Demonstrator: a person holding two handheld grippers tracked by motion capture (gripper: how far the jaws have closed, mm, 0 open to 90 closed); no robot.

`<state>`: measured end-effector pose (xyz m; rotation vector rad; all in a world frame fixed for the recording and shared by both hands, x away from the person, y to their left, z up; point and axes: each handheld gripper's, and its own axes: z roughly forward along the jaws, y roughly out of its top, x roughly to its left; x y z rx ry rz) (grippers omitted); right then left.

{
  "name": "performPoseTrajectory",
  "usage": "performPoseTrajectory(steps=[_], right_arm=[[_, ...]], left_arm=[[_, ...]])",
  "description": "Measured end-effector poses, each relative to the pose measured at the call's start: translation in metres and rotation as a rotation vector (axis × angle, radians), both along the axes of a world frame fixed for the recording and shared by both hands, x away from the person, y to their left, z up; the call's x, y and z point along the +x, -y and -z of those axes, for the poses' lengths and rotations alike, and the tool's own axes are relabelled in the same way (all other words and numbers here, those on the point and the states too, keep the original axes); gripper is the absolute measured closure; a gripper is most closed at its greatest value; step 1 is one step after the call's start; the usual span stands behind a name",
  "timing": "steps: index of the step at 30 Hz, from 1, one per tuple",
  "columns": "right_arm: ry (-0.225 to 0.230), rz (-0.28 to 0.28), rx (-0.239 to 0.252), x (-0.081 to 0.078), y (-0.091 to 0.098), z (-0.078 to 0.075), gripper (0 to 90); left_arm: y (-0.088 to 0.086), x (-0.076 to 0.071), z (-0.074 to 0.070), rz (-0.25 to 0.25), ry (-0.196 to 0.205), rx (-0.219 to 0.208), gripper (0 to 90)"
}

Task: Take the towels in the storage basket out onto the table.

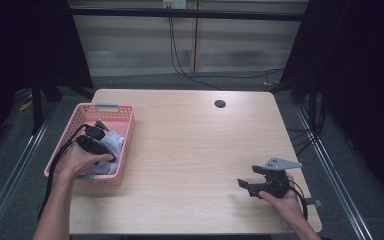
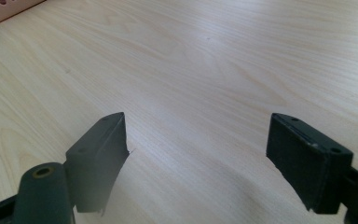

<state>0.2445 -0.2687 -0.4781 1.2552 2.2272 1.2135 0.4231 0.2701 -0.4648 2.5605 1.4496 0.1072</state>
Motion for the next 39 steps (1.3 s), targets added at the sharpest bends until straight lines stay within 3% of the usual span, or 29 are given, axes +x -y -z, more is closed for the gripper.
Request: performPoseTrajectory(steps=[4,11,14,15,20,25,26,27,29,33,39], right_arm=[[0.002,-0.016,-0.008,-0.002,-0.002,0.0,20.1],[0.003,-0.018,-0.01,-0.002,-0.002,-0.001,20.1],[0.004,-0.021,-0.015,-0.004,-0.002,-0.001,20.1],[0.002,-0.018,-0.016,-0.003,-0.002,-0.001,20.1],[-0.001,-0.016,-0.016,-0.002,-0.001,0.0,20.1],[-0.005,-0.011,-0.02,-0.003,-0.002,-0.001,20.1],[-0.005,-0.011,-0.02,-0.003,-0.002,-0.001,20.1],[-0.006,-0.01,-0.02,-0.002,-0.001,-0.001,20.2],[-0.009,-0.004,-0.019,-0.001,-0.001,-0.001,20.1],[-0.011,0.001,-0.018,0.0,-0.001,0.0,20.1],[-0.012,0.008,-0.019,-0.001,0.0,-0.001,20.0]], left_arm=[[0.004,0.002,-0.002,-0.006,-0.025,0.033,7.2],[0.006,0.006,-0.004,-0.025,-0.032,0.043,16.7],[0.001,0.007,-0.006,-0.028,-0.039,0.02,20.7],[-0.004,0.007,-0.007,-0.044,-0.027,-0.006,25.4],[-0.01,0.008,-0.009,-0.046,-0.031,-0.03,32.7],[-0.017,0.005,-0.011,-0.069,0.009,-0.075,40.4],[-0.018,0.004,-0.012,-0.064,0.035,-0.079,40.4],[-0.02,0.0,-0.013,-0.092,0.066,-0.104,42.6],[-0.025,-0.001,-0.013,-0.093,0.072,-0.136,44.5],[-0.03,-0.003,-0.018,-0.089,0.076,-0.153,47.5],[-0.045,-0.009,-0.026,-0.134,0.112,-0.207,48.8]])
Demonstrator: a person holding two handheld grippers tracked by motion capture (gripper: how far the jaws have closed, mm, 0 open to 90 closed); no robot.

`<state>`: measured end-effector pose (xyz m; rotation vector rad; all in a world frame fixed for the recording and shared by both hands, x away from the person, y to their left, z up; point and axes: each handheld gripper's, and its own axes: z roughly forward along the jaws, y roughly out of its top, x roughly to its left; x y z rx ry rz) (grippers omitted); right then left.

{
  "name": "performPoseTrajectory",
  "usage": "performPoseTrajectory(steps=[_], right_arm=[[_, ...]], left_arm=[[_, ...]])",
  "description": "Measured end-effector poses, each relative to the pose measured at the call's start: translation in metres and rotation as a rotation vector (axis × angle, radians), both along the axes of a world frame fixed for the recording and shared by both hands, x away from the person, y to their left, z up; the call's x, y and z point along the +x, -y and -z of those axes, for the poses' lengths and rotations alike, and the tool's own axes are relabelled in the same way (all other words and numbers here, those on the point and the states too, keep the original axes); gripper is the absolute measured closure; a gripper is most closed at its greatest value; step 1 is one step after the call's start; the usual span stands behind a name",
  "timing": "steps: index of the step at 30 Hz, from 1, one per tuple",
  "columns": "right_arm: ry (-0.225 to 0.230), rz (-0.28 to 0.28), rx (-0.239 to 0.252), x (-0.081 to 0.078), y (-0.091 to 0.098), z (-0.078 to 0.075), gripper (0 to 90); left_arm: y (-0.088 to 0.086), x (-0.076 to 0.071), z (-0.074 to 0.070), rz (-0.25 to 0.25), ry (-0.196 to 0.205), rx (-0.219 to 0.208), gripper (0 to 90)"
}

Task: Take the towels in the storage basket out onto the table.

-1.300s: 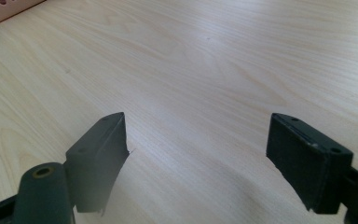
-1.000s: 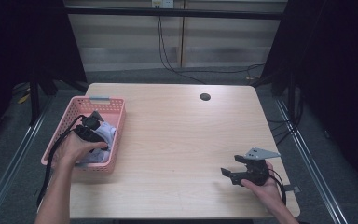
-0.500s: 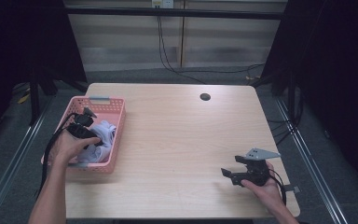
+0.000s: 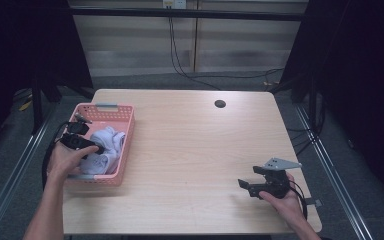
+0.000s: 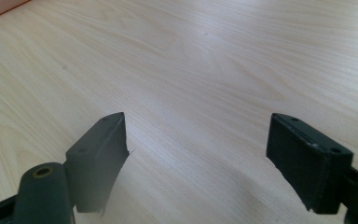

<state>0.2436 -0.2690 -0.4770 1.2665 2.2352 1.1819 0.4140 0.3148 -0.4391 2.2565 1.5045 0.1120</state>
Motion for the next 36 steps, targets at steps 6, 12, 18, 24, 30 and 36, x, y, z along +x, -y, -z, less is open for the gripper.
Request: performPoseTrajectory(steps=[6,12,18,24,30,36], right_arm=[[-0.002,0.0,0.001,0.0,0.0,0.0,19.9],[-0.006,0.004,0.004,0.001,0.0,0.0,19.9],[-0.008,0.003,0.003,0.0,0.0,0.0,19.9],[-0.006,0.002,0.01,-0.001,0.0,-0.001,19.9],[-0.007,0.007,0.012,-0.001,0.001,-0.001,19.8],[-0.007,0.006,0.015,-0.001,0.001,-0.001,19.8]], left_arm=[[-0.021,-0.01,-0.014,-0.051,0.063,-0.112,48.7],[-0.029,-0.016,-0.027,-0.042,0.105,-0.182,48.6],[-0.033,-0.022,-0.041,-0.051,0.152,-0.226,48.4],[-0.039,-0.025,-0.051,-0.051,0.183,-0.244,48.3],[-0.04,-0.029,-0.063,-0.061,0.227,-0.28,48.2],[-0.043,-0.032,-0.071,-0.058,0.23,-0.281,48.2]])
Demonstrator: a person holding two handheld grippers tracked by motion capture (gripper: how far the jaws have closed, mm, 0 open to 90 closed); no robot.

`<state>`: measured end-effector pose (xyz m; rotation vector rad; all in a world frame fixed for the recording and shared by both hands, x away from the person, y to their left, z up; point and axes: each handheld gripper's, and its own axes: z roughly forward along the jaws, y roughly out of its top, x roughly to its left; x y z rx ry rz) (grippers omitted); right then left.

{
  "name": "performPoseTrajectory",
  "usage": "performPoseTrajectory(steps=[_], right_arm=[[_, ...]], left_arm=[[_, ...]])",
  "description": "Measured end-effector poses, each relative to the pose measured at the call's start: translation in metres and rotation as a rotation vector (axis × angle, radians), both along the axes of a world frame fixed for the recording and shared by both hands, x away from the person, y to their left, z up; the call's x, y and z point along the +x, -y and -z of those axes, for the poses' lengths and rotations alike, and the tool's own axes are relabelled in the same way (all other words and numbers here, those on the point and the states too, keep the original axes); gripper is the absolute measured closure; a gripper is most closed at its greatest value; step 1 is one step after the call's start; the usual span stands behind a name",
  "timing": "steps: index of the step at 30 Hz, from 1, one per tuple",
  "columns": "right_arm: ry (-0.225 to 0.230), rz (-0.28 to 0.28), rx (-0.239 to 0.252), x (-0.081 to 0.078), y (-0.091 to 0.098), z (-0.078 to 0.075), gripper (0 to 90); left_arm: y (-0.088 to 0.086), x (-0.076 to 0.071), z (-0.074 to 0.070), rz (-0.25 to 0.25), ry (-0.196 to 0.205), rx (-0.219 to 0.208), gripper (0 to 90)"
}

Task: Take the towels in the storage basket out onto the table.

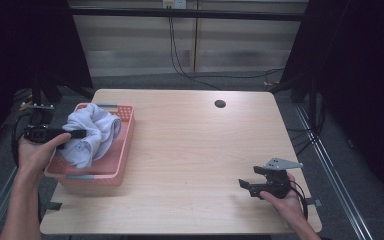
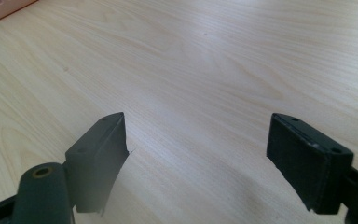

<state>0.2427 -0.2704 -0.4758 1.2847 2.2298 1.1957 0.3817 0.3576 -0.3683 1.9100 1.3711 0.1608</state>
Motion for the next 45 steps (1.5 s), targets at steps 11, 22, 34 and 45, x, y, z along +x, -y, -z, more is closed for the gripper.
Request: performPoseTrajectory(steps=[11,22,34,45], right_arm=[[0.001,0.0,0.0,0.0,0.001,0.0,19.6],[0.007,-0.008,-0.009,0.0,0.0,-0.001,20.1],[0.003,-0.002,-0.004,0.0,0.001,-0.001,19.9],[0.0,0.0,-0.001,0.0,0.001,-0.001,19.9]], left_arm=[[0.006,-0.006,-0.021,0.0,0.062,-0.049,48.3],[0.03,-0.009,-0.036,0.074,0.096,-0.035,48.2],[0.073,-0.01,-0.055,0.151,0.141,-0.066,48.0],[0.133,-0.007,-0.049,0.264,0.124,-0.079,47.7]])
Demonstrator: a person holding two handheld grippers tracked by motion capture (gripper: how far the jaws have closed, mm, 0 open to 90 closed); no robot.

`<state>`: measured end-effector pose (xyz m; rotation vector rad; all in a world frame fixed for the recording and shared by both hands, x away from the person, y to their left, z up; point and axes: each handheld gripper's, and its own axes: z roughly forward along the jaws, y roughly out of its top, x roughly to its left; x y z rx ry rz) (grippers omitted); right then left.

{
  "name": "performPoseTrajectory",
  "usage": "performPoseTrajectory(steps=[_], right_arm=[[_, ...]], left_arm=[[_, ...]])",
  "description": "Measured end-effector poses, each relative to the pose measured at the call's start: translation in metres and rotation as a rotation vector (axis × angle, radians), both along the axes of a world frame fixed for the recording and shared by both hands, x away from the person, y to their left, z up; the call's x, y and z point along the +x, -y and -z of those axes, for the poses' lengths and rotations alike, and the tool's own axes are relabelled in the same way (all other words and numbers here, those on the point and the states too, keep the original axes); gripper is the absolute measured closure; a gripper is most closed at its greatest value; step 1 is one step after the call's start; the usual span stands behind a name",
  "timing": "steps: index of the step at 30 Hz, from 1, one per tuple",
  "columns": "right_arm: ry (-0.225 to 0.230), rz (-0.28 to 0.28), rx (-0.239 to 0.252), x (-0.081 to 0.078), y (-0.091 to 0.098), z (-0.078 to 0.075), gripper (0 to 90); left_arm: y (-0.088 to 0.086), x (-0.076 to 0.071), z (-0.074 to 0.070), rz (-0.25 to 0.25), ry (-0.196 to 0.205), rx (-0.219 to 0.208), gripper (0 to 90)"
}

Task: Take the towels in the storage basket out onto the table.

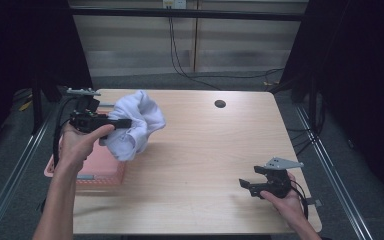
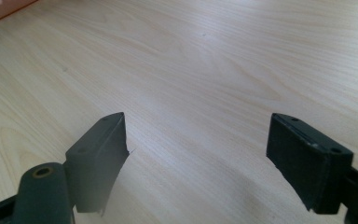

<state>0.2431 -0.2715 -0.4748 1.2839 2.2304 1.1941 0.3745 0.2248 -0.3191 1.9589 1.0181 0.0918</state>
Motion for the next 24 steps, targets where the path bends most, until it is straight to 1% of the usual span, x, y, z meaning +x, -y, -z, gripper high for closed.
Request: performPoseTrajectory(steps=[2,3,7,10,16,20,22,24], right_arm=[[0.004,0.001,0.0,0.0,0.0,0.0,19.9],[0.002,0.002,0.001,0.0,0.0,0.0,19.9],[0.005,-0.001,0.003,-0.001,0.001,-0.001,19.9],[0.006,-0.004,0.005,0.0,0.001,-0.001,19.9],[0.009,-0.005,0.004,-0.001,0.001,-0.001,19.9],[0.005,-0.003,0.003,-0.001,0.001,-0.001,19.9],[0.004,-0.003,0.002,-0.001,0.001,-0.001,19.9],[0.005,-0.002,0.002,-0.001,0.001,-0.001,19.9]], left_arm=[[0.011,0.001,-0.002,0.02,0.001,-0.002,47.7],[0.016,0.001,-0.004,0.038,0.011,0.004,47.7],[0.039,-0.001,-0.011,0.085,0.023,-0.006,47.7],[0.054,-0.003,-0.008,0.114,0.017,-0.009,47.7],[0.083,-0.01,0.009,0.173,-0.011,-0.015,47.5],[0.104,-0.017,0.028,0.216,-0.031,-0.021,46.9],[0.112,-0.021,0.038,0.236,-0.029,-0.004,46.7],[0.123,-0.023,0.052,0.258,-0.047,0.015,46.3]])
